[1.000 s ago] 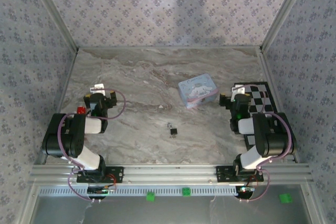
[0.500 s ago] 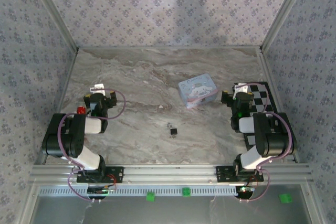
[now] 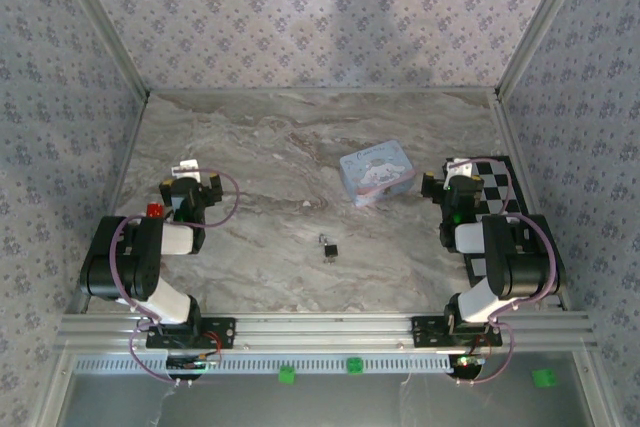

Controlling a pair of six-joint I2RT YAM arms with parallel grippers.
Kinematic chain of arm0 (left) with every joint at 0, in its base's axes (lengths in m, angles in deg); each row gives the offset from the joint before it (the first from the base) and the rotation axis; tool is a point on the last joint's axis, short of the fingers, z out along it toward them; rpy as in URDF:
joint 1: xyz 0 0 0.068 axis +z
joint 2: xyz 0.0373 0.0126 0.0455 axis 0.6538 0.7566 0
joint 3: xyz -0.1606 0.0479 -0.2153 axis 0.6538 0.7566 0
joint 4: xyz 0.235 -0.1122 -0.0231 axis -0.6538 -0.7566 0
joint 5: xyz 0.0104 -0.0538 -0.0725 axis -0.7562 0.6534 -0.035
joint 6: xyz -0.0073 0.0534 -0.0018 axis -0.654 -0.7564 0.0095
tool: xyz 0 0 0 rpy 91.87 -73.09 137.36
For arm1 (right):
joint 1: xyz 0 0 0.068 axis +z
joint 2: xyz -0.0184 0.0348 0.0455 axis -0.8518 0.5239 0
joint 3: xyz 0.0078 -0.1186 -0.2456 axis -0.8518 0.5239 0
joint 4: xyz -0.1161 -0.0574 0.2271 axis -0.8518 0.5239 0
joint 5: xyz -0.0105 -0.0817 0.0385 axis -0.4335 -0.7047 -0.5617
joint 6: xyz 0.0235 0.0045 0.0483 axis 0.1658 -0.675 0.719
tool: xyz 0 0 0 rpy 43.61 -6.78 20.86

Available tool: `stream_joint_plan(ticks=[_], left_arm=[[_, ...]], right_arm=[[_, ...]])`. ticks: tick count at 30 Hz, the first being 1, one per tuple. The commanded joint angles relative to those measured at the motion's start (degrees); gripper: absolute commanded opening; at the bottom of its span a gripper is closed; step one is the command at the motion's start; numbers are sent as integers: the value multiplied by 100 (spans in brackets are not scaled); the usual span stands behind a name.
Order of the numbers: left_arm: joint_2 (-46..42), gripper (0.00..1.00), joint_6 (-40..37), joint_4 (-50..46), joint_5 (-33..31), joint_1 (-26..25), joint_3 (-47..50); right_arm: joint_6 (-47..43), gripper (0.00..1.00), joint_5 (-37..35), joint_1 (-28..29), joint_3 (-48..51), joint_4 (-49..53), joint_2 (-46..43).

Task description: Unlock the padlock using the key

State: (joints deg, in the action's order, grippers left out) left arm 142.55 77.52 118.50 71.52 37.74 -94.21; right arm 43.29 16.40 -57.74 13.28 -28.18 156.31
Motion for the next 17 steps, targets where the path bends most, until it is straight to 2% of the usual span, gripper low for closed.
stream_joint_plan(ticks=[1,17], left_arm=[[9,100,8,93,54,28,-122],[4,100,5,98,56,30,-122]], right_arm=[[93,99,-115,-1,-69,32,-40],[93,99,-124,3,-58,8,-49]])
